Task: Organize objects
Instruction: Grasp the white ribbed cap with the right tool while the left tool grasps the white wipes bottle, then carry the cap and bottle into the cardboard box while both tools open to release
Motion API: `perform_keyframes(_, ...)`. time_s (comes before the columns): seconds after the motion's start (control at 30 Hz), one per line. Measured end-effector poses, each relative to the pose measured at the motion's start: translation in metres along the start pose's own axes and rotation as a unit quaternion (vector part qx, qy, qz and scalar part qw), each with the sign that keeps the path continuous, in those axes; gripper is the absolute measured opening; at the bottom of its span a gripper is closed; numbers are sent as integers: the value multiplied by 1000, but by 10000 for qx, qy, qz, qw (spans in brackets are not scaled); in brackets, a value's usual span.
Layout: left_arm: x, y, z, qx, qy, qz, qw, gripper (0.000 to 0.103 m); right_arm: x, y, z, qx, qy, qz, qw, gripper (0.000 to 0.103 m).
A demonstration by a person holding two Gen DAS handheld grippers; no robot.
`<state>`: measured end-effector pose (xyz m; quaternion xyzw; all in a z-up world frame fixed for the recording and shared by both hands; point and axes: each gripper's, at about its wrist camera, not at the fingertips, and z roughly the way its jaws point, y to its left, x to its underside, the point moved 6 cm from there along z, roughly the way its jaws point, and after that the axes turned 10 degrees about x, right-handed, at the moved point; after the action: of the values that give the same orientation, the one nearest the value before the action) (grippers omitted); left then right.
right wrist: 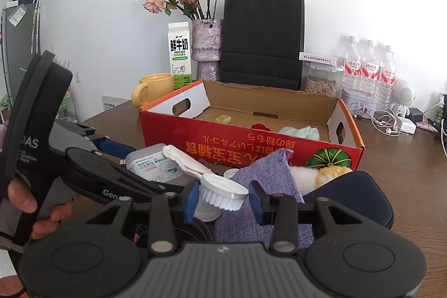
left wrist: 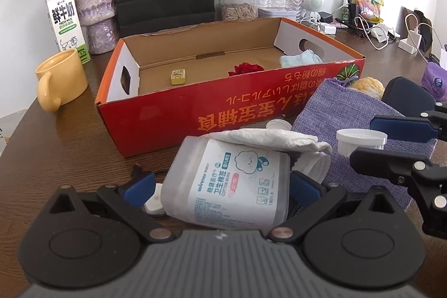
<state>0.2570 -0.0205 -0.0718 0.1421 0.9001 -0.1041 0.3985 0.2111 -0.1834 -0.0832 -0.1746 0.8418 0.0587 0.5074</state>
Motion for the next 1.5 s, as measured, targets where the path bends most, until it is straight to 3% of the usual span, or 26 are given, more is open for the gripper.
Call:
perform_keyframes(0.13,2,1,4,95,29,-41,9999,88,2,-1,1,-3,13,-5,10000,38)
perform_keyframes(0.7,4,-8,-15,30,-415,159,9990,84,5,-1,6,-7,39,6,10000,38)
perform_keyframes(1.1,14,-13,-54,-452,-898,110,9949,84,2,0,-5,-35,-66,42,10000,38)
perform_keyframes(1.5,0,-9,-104,-978,-1663,-207,9810,84,-10,-1,-22,16,-363,91,9993,38)
